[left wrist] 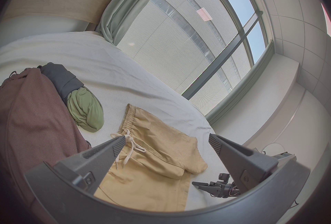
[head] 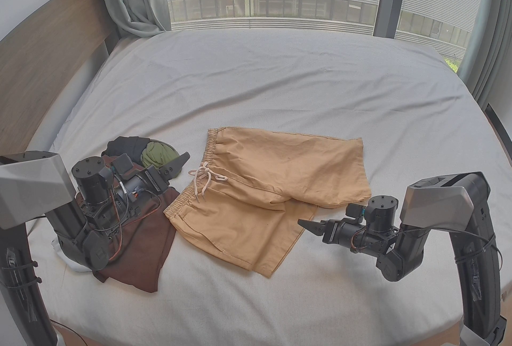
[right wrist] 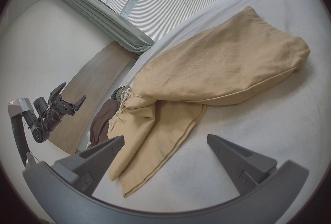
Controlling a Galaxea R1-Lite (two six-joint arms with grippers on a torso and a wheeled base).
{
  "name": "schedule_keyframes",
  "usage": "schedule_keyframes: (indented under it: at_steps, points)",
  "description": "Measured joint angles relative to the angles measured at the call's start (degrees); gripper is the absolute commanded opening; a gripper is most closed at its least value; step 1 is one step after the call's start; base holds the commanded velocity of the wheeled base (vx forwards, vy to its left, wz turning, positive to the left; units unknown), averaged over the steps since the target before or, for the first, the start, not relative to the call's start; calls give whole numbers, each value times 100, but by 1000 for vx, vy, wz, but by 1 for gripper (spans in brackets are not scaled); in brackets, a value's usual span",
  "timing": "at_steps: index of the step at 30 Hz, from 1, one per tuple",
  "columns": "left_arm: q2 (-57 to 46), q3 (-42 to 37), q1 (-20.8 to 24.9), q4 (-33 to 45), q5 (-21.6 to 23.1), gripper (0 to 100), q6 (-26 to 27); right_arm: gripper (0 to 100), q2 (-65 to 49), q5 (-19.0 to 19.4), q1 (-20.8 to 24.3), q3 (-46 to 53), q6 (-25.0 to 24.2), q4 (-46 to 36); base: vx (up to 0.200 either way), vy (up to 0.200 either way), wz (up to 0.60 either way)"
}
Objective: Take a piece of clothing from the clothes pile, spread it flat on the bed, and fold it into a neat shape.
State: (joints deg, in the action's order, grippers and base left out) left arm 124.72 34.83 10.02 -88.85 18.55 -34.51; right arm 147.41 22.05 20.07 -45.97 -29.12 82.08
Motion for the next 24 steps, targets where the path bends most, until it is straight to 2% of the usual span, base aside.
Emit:
schedule_keyframes:
  at_steps: [15, 19, 20, 24]
  points:
    - [0, -2, 0, -2, 0, 100, 0, 100, 402, -295, 250, -802, -35, -297, 0, 0, 0]
    - [0, -2, 11, -2, 0, 100, 0, 100, 527, -343, 280, -995, -232, -266, 0, 0, 0]
    - [0, -2, 11, -2, 0, 100, 0, 0, 551, -358, 291, -1039, -286, -260, 0, 0, 0]
    - [11, -2, 15, 0, -2, 100, 0, 0, 601, -427, 300, -1113, -322, -260, 0, 0, 0]
